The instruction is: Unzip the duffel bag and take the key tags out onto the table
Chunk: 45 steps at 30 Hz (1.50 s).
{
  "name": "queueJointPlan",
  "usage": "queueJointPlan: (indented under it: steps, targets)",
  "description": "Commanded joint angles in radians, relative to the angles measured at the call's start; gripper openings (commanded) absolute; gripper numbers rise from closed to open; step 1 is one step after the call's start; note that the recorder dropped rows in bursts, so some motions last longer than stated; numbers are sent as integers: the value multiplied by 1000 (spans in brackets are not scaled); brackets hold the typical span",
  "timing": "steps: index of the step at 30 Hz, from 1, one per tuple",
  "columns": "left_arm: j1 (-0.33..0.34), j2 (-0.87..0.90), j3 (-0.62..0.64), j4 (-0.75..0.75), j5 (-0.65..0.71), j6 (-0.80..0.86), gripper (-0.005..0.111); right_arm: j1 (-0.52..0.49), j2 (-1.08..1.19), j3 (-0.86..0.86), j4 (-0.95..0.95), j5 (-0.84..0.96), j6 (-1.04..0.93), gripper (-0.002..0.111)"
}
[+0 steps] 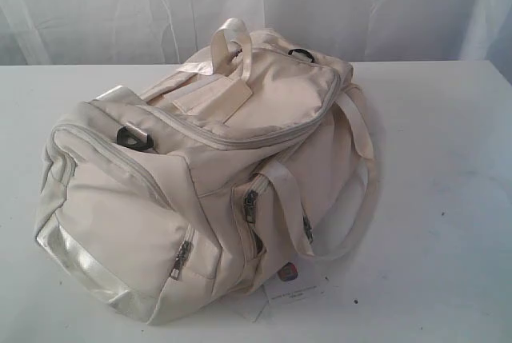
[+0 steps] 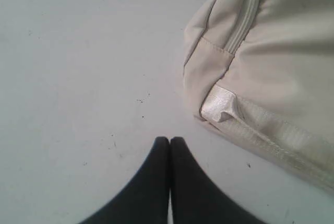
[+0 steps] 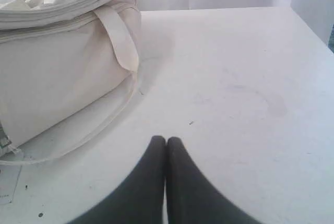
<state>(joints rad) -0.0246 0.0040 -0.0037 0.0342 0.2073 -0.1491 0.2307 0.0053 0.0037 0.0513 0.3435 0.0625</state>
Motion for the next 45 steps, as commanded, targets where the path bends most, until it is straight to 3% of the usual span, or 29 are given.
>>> queueJointPlan:
  steps: [1,6,9,12,16,19,24,32,36,40,45]
  targets:
    - [0,-4,4,1,-5,-5,0,-1,-5,-4,0,-7,1,0]
    - [0,-4,-14,-34,76,-5,0,-1,-5,-4,0,-7,1,0]
    - [0,-4,-138,-53,249,-5,0,-1,-5,-4,0,-7,1,0]
    - [2,-4,-266,-59,291,-9,0,-1,-5,-4,0,-7,1,0]
    - [2,-4,-426,-56,252,-9,0,-1,-5,-4,0,-7,1,0]
    - [2,-4,-507,-56,132,-9,0,-1,-5,-4,0,-7,1,0]
    - [2,-4,-522,-56,23,-9,0,-1,-5,-4,0,-7,1,0]
    - [2,-4,-522,-60,30,-7,0,-1,-5,-4,-60,-31,-43,0]
    - [2,-4,-522,-54,30,-7,0,-1,-5,-4,-124,-172,-52,0]
    - [2,-4,-513,-34,-59,6,0,-1,-5,-4,-140,-470,-156,0]
    - [2,-4,-442,66,-94,107,0,1,-5,-4,-133,-880,64,0]
